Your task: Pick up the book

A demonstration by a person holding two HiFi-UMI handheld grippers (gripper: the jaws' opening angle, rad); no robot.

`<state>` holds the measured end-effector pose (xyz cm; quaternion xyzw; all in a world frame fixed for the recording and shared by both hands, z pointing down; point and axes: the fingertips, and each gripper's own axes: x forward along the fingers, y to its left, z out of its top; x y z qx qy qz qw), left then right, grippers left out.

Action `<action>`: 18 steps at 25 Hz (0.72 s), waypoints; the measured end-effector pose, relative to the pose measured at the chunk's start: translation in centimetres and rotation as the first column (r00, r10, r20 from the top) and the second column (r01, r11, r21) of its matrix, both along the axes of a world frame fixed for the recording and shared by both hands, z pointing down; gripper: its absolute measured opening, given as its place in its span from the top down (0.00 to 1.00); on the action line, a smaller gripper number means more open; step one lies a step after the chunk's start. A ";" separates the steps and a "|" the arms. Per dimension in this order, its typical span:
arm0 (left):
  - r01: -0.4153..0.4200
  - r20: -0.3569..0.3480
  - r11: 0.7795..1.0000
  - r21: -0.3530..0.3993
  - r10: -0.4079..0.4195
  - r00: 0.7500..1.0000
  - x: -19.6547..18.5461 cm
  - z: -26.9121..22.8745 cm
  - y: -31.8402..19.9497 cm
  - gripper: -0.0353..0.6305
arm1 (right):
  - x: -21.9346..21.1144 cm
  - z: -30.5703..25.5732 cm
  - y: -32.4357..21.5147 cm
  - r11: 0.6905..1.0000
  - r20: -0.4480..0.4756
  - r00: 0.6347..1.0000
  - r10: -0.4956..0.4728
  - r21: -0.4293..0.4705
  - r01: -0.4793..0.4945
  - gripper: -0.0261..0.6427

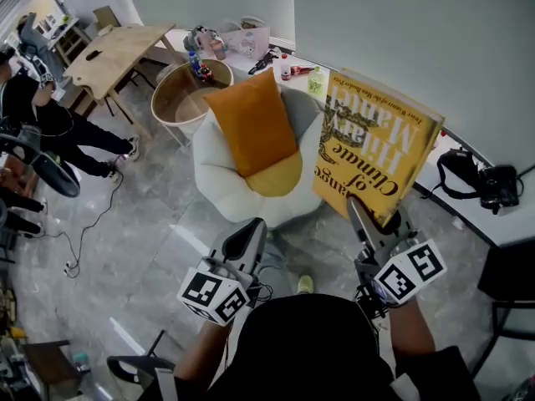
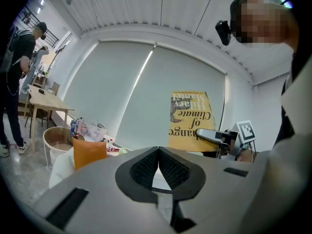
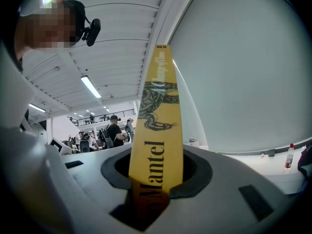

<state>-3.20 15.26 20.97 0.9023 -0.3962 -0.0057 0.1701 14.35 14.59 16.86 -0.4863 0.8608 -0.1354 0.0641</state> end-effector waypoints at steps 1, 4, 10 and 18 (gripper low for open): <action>0.003 0.002 1.000 0.003 -0.003 1.000 0.0 -0.1 1.2 0.93 | 0.2 -0.1 1.2 1.000 0.003 1.000 0.000 0.002 0.000 0.73; 0.015 0.009 1.000 0.015 -0.015 1.000 -0.4 -0.1 2.3 0.93 | 0.5 -0.1 2.0 1.000 -0.002 1.000 0.002 0.014 -0.002 0.73; 0.013 0.010 1.000 0.016 -0.013 1.000 -1.6 -0.4 2.5 0.93 | 0.2 -0.1 1.9 0.999 0.006 1.000 0.022 0.027 -0.022 0.73; 0.016 0.017 1.000 0.009 -0.016 1.000 -3.0 -1.2 2.5 0.93 | 0.0 -0.2 2.1 0.999 0.014 0.999 0.051 0.007 -0.051 0.73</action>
